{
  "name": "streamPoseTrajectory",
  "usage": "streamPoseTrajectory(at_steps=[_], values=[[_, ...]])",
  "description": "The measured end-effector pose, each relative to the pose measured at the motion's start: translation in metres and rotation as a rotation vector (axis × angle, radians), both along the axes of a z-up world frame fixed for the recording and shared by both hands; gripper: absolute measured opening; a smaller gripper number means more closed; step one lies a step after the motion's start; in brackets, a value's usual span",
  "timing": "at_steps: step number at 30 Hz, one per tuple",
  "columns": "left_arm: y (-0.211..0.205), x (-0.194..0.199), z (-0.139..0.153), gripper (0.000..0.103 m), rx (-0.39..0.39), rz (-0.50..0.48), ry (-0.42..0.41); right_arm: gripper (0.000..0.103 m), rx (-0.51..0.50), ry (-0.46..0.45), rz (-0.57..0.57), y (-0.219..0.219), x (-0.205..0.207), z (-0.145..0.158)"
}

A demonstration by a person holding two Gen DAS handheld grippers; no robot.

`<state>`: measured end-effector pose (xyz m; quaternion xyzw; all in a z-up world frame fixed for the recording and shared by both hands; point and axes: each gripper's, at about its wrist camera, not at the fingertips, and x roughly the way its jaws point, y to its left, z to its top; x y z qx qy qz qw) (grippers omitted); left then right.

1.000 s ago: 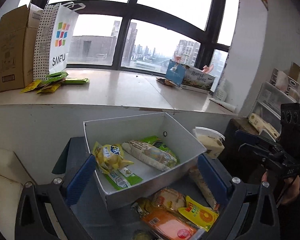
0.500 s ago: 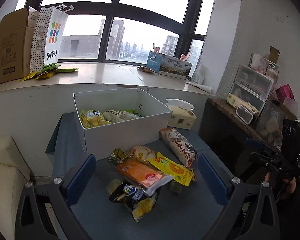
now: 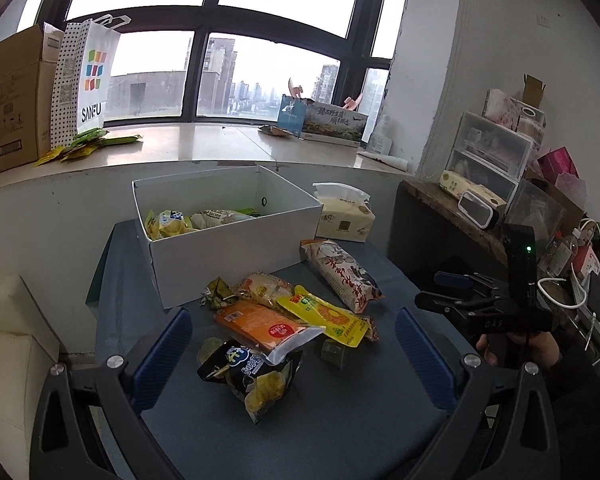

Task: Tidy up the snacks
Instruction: 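Withdraw both tools from the box back over the snack pile, then grasp the white bag with red calligraphy with the right gripper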

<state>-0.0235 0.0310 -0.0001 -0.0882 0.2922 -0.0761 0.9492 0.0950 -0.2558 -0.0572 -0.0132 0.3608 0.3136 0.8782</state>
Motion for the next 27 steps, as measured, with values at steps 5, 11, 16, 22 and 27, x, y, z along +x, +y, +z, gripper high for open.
streamPoseTrajectory(at_steps=[5, 11, 16, 22, 27], values=[[-0.005, 0.000, -0.006, 0.103, 0.037, -0.006, 0.020, 0.103, -0.023, 0.036, -0.012, 0.013, 0.024, -0.012], [-0.004, 0.002, -0.013, 0.103, 0.038, -0.011, 0.044, 0.103, -0.076, 0.052, -0.015, 0.039, 0.066, -0.027], [-0.002, 0.003, -0.020, 0.103, 0.045, -0.015, 0.064, 0.103, -0.202, 0.043, -0.049, 0.066, 0.103, -0.051], [-0.003, 0.004, -0.030, 0.103, 0.079, -0.020, 0.100, 0.103, -0.217, 0.133, -0.072, 0.073, 0.135, -0.074], [0.000, 0.005, -0.035, 0.103, 0.067, -0.019, 0.117, 0.044, -0.212, 0.205, -0.046, 0.073, 0.146, -0.087]])
